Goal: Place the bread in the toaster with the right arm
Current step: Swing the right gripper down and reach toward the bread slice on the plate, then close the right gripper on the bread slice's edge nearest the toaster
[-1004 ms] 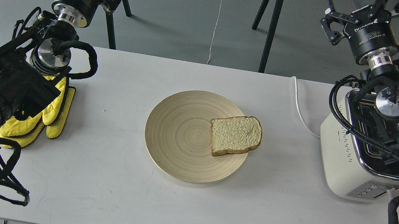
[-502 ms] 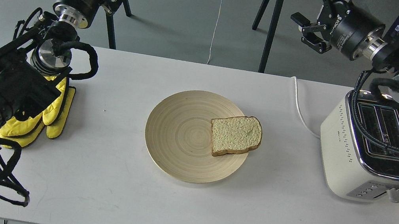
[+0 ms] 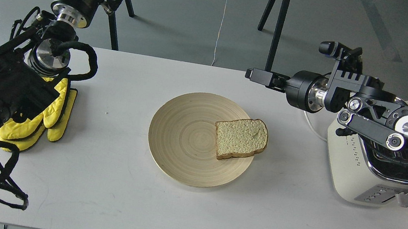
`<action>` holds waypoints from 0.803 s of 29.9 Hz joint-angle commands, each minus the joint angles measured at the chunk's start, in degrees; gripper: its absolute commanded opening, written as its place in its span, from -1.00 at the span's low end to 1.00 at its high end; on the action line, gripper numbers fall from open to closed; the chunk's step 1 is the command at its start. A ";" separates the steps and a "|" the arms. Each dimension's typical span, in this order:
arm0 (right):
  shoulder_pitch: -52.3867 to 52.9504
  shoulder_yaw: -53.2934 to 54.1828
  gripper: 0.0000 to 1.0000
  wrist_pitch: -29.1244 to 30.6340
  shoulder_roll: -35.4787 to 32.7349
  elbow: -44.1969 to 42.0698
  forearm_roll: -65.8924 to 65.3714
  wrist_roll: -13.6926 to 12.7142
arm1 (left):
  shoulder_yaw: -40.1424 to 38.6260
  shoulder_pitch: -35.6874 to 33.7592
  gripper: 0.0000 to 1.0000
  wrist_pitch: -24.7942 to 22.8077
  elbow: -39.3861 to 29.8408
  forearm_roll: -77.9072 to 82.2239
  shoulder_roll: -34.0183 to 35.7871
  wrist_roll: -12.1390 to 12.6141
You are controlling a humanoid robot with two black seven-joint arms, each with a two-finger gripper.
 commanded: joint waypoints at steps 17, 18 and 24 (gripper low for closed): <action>-12.83 -0.41 0.67 -0.35 3.54 -7.85 -3.16 0.03 | 0.00 0.04 1.00 0.00 0.00 1.48 -0.61 -0.31; -13.10 -0.41 0.63 -0.35 4.24 -8.55 -3.16 -0.06 | 0.00 0.04 1.00 0.00 0.00 1.66 -0.61 -0.31; -14.33 -0.41 0.30 -0.35 7.68 -11.63 -3.25 -0.50 | 0.00 0.04 1.00 0.00 0.00 1.75 -0.61 -0.40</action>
